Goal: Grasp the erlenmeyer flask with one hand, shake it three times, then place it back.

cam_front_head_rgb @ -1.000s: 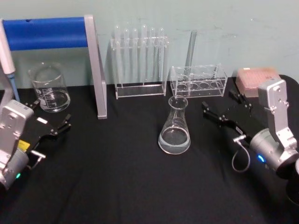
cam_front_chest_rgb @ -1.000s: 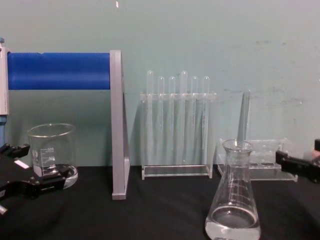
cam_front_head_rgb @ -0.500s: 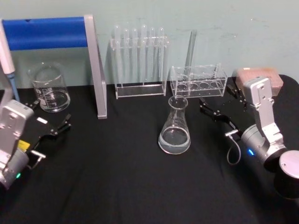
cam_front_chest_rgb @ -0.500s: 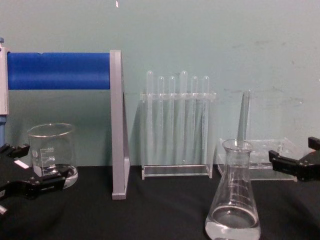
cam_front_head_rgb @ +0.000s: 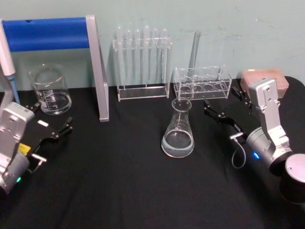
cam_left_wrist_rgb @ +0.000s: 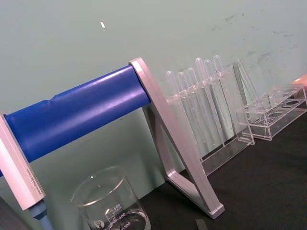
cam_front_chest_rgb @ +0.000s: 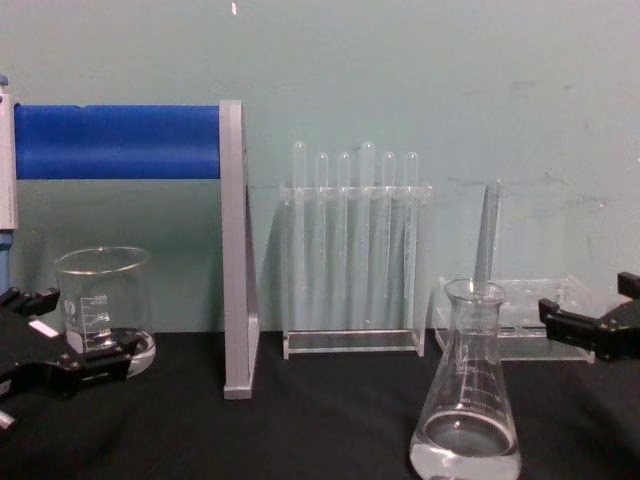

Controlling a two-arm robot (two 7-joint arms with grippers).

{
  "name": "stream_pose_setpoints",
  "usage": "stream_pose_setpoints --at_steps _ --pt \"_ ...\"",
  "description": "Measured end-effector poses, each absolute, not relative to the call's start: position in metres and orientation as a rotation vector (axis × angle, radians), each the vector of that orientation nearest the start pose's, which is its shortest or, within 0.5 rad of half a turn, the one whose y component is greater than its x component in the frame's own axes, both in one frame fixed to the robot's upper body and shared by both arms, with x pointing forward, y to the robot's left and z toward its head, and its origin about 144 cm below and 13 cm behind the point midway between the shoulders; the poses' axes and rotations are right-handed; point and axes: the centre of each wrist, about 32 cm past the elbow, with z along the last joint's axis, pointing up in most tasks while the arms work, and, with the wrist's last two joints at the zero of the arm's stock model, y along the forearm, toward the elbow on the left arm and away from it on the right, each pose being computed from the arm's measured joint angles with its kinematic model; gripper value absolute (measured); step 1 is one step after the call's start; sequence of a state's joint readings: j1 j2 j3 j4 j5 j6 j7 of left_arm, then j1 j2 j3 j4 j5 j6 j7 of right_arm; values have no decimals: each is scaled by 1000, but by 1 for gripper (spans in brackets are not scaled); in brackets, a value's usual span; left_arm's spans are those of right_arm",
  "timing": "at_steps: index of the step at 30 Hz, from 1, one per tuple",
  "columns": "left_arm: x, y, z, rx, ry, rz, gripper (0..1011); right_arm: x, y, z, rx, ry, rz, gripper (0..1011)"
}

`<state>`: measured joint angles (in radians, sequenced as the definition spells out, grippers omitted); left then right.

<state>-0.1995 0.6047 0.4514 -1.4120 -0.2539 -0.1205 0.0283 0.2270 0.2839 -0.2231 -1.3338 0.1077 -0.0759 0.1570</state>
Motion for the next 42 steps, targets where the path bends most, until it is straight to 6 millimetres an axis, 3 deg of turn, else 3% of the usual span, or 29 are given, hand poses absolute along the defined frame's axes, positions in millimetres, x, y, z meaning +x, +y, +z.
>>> stream_pose_setpoints --at_steps 42 --pt "489 310 1140 304 -285 1248 1001 517 -264 1143 -153 -167 -1252 1003"
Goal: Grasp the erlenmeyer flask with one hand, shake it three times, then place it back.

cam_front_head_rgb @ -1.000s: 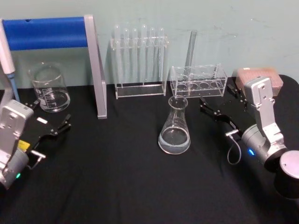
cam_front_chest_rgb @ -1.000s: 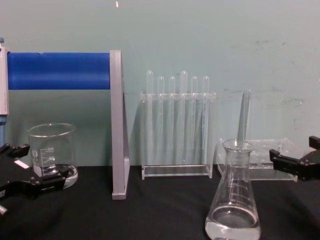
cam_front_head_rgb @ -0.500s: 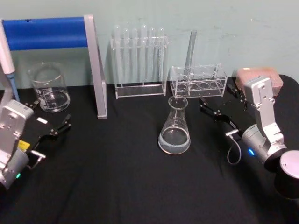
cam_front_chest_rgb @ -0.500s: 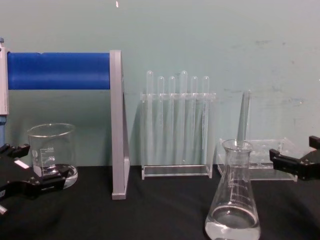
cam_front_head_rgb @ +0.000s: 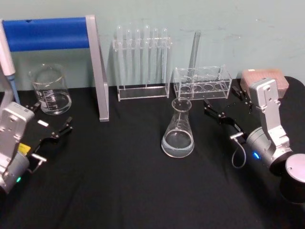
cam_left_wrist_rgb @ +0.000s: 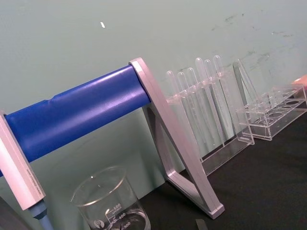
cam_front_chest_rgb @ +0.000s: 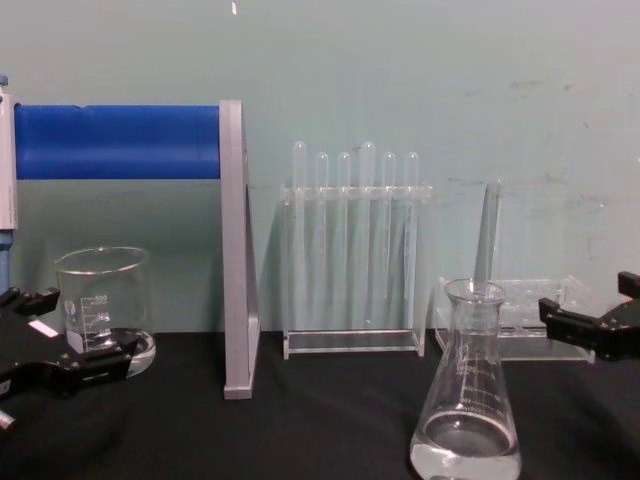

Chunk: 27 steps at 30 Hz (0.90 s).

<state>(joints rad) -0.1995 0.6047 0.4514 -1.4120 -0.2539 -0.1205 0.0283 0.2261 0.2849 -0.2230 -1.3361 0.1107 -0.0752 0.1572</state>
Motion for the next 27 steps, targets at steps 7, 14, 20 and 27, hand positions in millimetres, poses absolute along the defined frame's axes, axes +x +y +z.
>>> stream_pose_setpoints --at_steps 7,14,20,27 --pt "489 310 1140 304 -285 1248 1001 517 -264 1143 -153 -167 -1252 1003" --pt "489 310 1140 304 -285 1248 1001 517 -264 1143 -153 -167 -1252 1002" --pt "489 310 1140 304 -285 1248 1001 517 -264 1143 -153 -167 -1252 1003" --pt "489 310 1140 304 -285 1248 1001 517 -264 1143 -153 -167 -1252 1003"
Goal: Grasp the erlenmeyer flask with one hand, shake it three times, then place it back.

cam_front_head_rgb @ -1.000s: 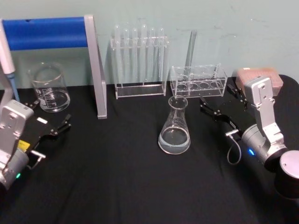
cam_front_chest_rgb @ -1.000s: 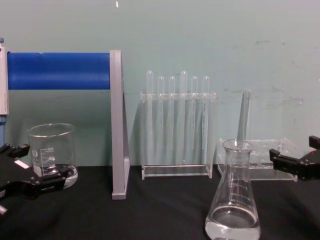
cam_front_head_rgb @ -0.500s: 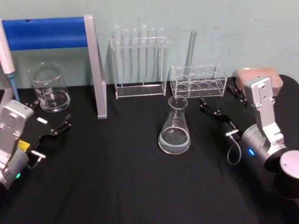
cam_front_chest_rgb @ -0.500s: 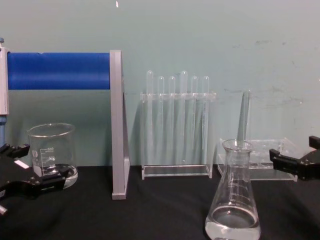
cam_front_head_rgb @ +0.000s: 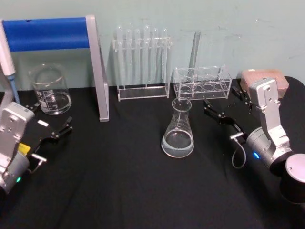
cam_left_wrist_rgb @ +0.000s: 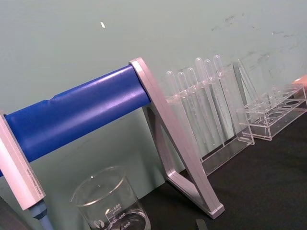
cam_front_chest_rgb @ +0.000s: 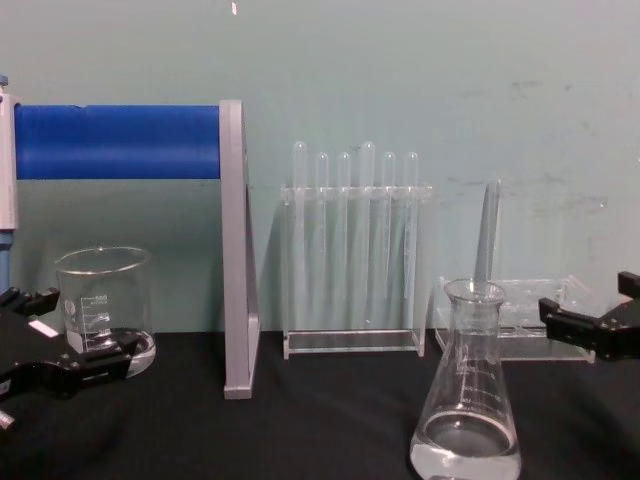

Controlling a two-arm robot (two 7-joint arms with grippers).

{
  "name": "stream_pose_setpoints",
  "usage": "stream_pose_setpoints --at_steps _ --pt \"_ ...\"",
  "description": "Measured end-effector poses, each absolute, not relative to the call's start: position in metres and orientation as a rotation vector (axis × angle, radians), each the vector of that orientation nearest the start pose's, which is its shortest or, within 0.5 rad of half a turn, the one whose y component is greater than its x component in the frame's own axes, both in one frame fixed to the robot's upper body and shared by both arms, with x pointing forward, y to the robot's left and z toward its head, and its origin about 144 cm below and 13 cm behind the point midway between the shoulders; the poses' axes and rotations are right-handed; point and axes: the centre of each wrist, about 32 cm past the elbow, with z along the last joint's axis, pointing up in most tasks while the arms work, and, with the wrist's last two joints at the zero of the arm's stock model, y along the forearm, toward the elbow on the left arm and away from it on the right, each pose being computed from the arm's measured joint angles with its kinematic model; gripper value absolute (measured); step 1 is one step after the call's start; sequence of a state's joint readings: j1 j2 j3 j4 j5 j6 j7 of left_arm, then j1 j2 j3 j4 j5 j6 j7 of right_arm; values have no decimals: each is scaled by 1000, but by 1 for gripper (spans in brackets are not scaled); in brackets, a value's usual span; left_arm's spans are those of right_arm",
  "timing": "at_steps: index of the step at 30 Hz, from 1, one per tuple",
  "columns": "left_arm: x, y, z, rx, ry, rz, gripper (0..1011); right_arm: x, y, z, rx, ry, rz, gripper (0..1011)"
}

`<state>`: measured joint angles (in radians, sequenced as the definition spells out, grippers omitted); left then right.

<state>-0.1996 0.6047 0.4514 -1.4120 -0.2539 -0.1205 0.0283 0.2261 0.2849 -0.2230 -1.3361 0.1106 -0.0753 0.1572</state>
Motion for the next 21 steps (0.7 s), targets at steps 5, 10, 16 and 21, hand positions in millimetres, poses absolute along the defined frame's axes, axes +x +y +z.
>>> stream_pose_setpoints --at_steps 5,10,16,21 --pt "489 310 1140 304 -285 1248 1001 517 -264 1143 -153 -167 -1252 1002" --pt "489 310 1140 304 -285 1248 1001 517 -264 1143 -153 -167 -1252 1003" --pt "489 310 1140 304 -285 1248 1001 517 -264 1143 -153 -167 -1252 1003" --pt "489 310 1140 305 -285 1248 1001 517 -264 1143 -153 -168 -1252 1002"
